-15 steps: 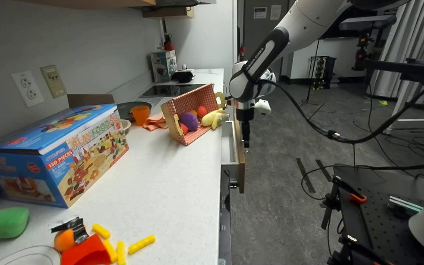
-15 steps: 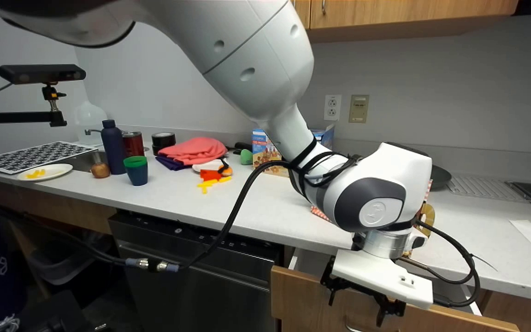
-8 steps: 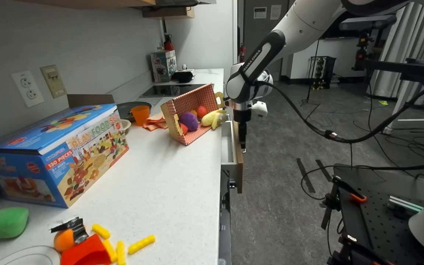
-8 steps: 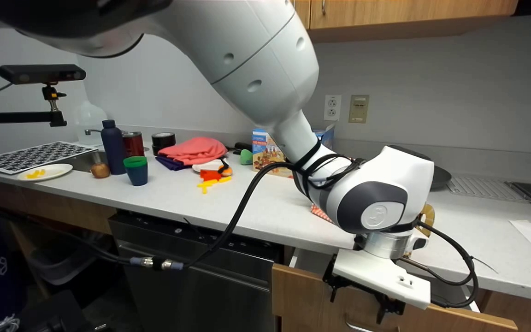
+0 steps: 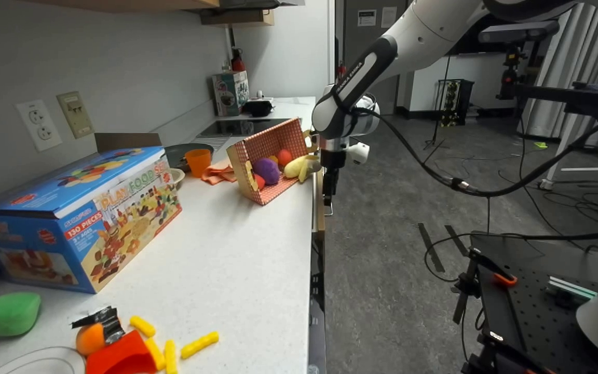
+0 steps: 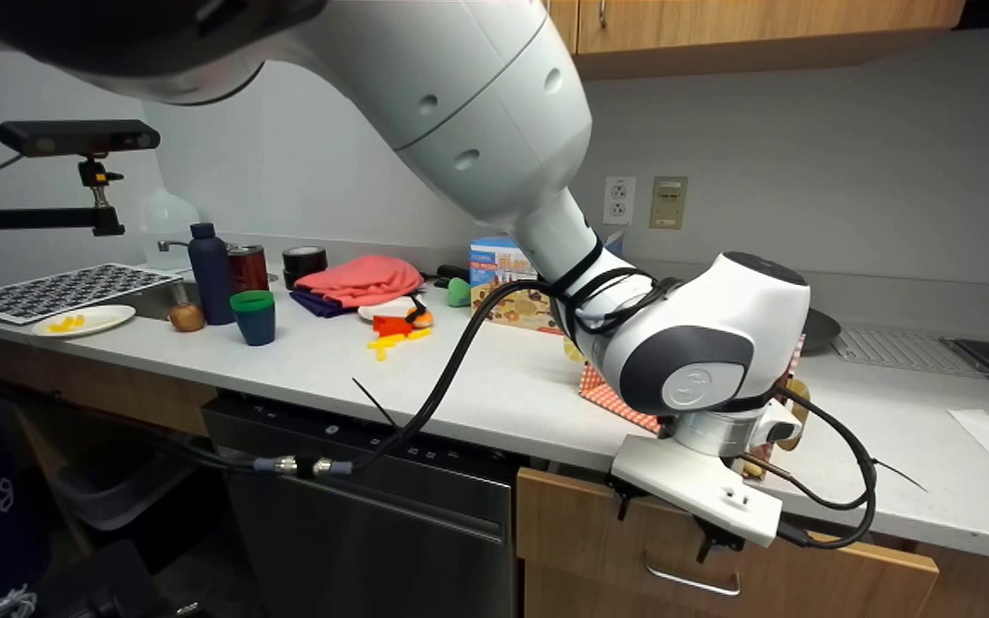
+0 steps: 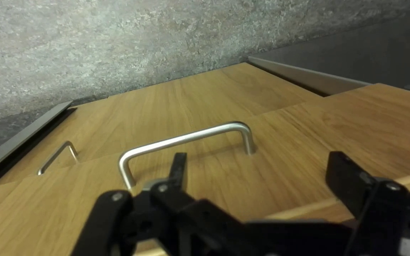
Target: Open the drawer and put some of the plush toys from the basket in the drawer and close it
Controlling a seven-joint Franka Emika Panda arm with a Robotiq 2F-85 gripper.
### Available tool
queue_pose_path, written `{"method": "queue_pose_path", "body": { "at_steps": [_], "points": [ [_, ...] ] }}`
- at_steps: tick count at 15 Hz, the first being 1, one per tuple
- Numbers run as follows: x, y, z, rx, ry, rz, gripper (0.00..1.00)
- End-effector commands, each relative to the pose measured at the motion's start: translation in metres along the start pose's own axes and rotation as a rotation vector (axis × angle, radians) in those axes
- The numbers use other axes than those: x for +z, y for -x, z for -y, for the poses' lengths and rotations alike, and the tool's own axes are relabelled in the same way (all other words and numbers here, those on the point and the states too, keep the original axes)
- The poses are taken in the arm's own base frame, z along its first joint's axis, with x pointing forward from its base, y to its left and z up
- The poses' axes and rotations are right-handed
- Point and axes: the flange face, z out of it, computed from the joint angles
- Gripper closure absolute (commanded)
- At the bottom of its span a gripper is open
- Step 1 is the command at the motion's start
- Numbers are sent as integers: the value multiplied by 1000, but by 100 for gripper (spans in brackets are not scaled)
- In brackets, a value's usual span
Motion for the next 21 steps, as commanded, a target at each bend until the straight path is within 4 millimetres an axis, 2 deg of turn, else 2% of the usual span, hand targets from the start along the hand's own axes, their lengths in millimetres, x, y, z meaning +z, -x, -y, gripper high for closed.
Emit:
{"method": "queue_pose_path", "body": {
  "at_steps": [1,4,7,10,15,21],
  "points": [
    [-16,-22,6,57,-27,-94,0],
    [-20,-22,7,75,-31,-126,0],
    [-25,-3,8,58,-15,-115,0],
    [-33,38,15,45,10,-79,0],
    [-59,107,29,-4,90,-117,0],
    [-93,195,63,-106,222,-195,0]
  ]
}}
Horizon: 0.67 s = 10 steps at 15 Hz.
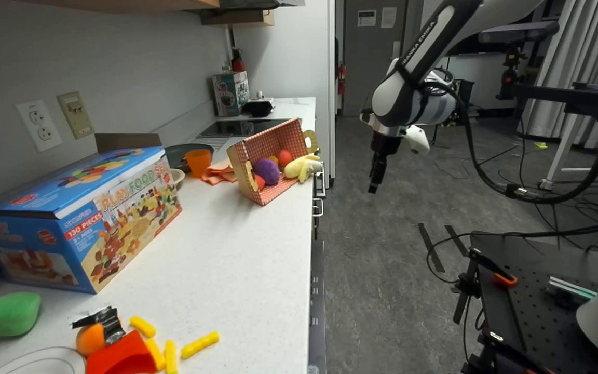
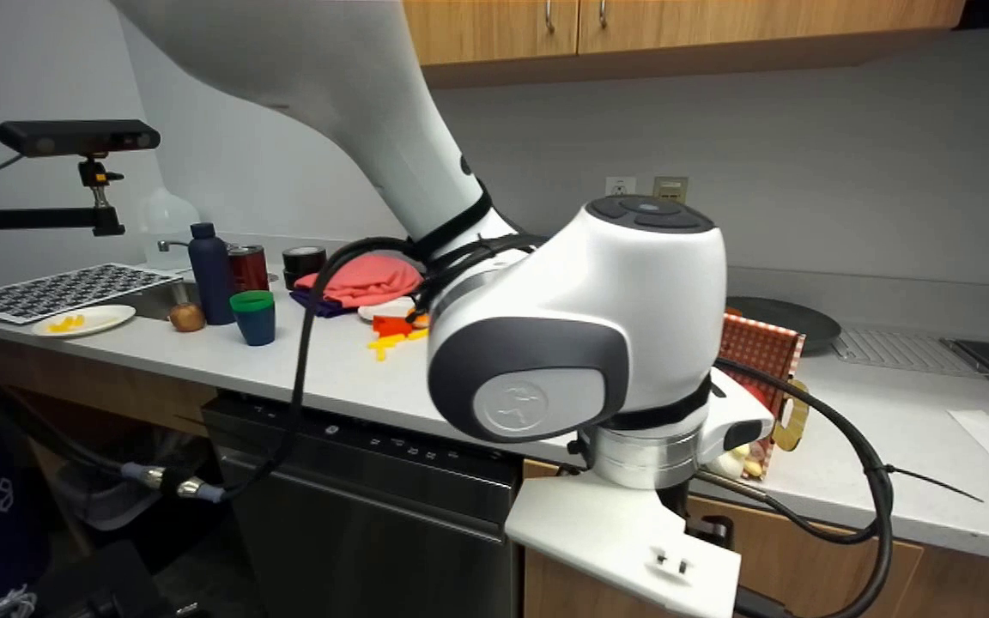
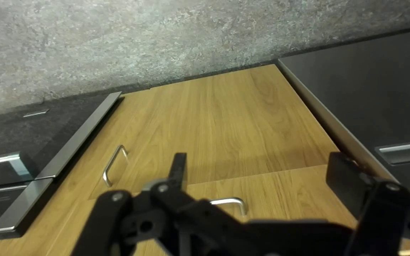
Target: Open the drawer and put some of the plush toys from the basket in the drawer and close it
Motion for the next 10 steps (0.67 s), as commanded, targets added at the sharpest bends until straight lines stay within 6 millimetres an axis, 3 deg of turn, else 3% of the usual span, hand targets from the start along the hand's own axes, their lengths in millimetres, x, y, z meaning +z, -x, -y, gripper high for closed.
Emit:
{"method": "queue_pose_path", "body": {
  "at_steps": [1,4,5,6,10],
  "points": [
    [-44,56,32,-80,79,-71,0],
    [-67,94,55,-99,92,-117,0],
    [-42,67,35,-70,74,-79,0],
    [-47,74,40,-73,75,-83,0],
    [-42,71,38,-70,71,-78,0]
  ]
}}
